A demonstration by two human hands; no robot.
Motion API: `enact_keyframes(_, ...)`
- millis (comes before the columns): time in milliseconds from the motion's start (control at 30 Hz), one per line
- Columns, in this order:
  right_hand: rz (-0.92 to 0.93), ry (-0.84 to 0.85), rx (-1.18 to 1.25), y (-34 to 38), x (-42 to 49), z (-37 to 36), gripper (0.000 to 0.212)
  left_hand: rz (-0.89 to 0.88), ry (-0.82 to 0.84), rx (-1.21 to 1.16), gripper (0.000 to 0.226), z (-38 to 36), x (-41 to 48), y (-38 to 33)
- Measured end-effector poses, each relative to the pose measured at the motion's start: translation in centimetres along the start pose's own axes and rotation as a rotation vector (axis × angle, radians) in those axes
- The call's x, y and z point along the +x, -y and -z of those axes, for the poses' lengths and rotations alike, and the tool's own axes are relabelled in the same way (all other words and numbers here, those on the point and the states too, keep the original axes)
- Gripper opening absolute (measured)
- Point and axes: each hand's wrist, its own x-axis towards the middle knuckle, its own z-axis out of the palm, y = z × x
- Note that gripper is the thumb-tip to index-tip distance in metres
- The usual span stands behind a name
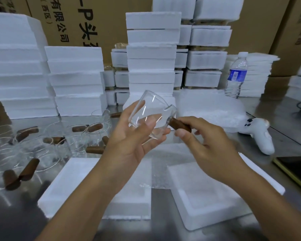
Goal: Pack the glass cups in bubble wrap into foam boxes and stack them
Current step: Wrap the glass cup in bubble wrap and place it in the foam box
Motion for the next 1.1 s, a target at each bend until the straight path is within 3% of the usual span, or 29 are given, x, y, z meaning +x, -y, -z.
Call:
enact_keyframes(167, -0.056, -0.114, -0.092, -1.3, 0.4, 1.0, 0.016, 0.125, -0.048, 0.567, 0.120, 0.3, -0.1, 1.0)
enact_keyframes(233, -0.093, -0.168, -0.063, -1.6, 0.6, 1.3, 0.016, 0.193, 0.012, 0.786, 0.121, 0.3, -0.6, 1.3)
enact_keyframes(300, -0.129, -0.202, 0.011, -1.7, 0.7, 1.2, 0.016, 0.214, 0.085, 0.939, 0.106, 0.1, -1.0, 1.7)
enact_keyframes(467, -0.209, -0.197, 0.117, -1.8, 0.9, 0.6, 0.017, 0.099, 0.119, 1.327, 0.043, -1.0, -0.9, 2.6)
enact_keyframes(600, -0.236, -0.202, 0.170, -1.9, 0.8, 0.6, 0.020, 0.012, 0.109, 1.509, 0.031, -2.2, -0.4, 3.8)
enact_keyframes(833, -0.232, -0.222, 0.247, -1.6, 0.8, 0.8, 0.027, -0.062, 0.068, 1.330, 0.019, -1.8, -0.3, 3.8)
enact_keyframes(1100, -0.263, -0.337, 0.343, -1.9, 1.0, 1.3, 0.027, -0.086, -0.351, 0.716, 0.021, -0.4, 0.5, 2.2)
